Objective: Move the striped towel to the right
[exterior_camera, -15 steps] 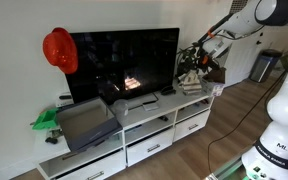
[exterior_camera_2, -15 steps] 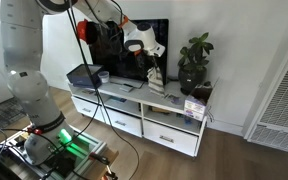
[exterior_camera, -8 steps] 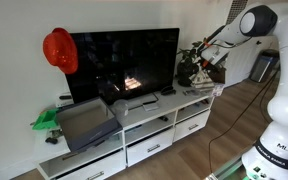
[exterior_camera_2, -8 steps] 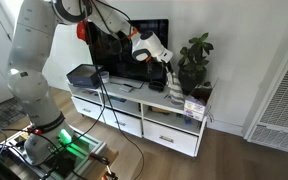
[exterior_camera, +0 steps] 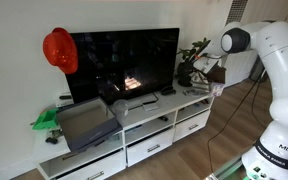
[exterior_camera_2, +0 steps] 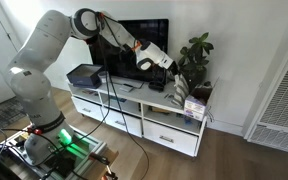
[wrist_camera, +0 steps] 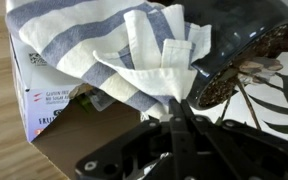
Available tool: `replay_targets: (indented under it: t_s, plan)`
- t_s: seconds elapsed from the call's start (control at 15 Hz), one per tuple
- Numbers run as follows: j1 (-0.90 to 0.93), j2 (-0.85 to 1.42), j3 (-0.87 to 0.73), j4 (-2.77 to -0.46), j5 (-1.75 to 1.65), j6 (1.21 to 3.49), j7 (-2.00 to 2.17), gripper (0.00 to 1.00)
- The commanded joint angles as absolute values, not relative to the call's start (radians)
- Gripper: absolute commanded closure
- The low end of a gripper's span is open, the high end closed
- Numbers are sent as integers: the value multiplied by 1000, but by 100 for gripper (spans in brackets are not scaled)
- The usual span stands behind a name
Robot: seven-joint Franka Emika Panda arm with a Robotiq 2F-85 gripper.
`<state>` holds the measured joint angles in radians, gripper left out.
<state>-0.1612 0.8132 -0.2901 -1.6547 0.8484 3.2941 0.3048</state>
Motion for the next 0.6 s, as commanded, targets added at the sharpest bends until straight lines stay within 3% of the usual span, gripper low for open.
replay_targets:
  t_s: [0.0,0.53]
  plan:
    - [-131,927,-312,-1515,863,3279,383,100]
    - [-233,968,-87,-1383,789,3093,369,100]
